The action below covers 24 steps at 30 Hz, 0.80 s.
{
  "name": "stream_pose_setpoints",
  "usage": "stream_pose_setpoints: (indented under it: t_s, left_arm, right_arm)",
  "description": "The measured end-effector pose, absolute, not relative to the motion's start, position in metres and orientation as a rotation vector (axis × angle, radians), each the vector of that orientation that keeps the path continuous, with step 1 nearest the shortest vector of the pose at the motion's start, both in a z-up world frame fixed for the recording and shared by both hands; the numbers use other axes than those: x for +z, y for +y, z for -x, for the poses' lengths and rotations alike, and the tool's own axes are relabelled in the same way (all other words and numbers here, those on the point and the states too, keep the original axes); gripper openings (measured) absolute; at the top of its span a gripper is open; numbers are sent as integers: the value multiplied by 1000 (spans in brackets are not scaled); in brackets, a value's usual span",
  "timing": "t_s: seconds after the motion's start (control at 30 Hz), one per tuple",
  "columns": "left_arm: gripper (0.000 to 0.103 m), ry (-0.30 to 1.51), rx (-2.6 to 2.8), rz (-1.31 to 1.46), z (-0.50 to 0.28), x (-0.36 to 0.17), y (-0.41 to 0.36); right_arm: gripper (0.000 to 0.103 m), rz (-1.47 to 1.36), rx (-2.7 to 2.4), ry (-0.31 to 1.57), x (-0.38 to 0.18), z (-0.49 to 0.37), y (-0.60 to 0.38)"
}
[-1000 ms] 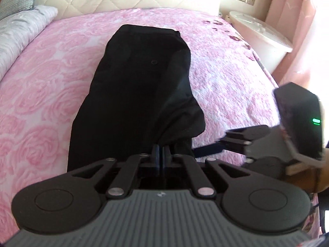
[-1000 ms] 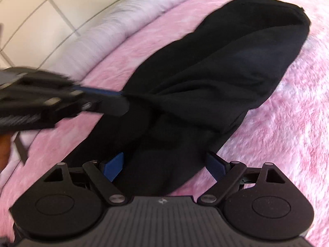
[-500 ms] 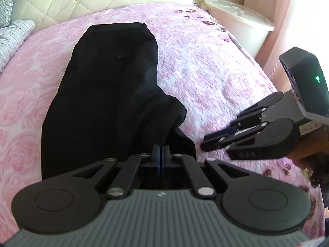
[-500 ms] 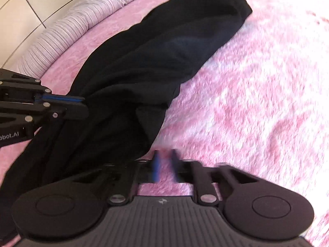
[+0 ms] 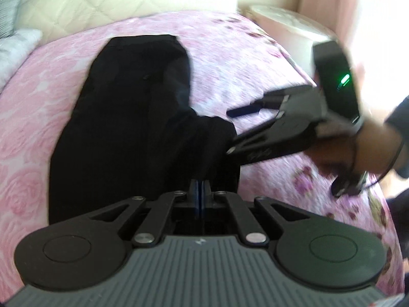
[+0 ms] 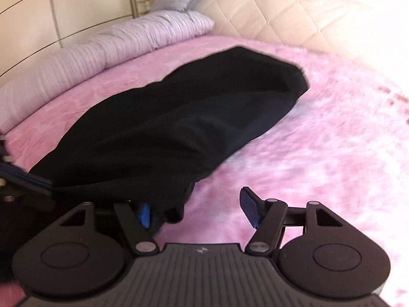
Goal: Fold clothes
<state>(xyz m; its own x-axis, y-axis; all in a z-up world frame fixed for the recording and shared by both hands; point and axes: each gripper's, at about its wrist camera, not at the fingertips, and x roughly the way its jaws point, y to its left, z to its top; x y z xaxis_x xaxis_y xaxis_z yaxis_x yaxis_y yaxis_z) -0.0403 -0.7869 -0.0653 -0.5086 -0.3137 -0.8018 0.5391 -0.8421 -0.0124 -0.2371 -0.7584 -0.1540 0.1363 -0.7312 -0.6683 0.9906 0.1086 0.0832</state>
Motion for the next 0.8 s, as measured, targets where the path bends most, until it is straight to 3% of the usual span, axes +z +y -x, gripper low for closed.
stream_pose_setpoints:
  t_s: [0.13, 0.23, 0.5, 0.8]
  left_arm:
    - [2, 261, -2378, -1298, 60, -81, -763]
    - [11, 233, -2365, -1367, 61, -94, -746]
    - [15, 417, -2214, -1265, 25, -89, -711]
    - [23, 574, -1887, -1085, -9, -71, -684]
  right_arm:
    - [66, -666, -1386, 555, -157, 250, -740]
    - [65, -705, -1414, 547, -158, 240, -753]
    - [74, -643, -1294, 591, -133, 240, -749]
    - [73, -539, -1086, 664, -111, 232, -780]
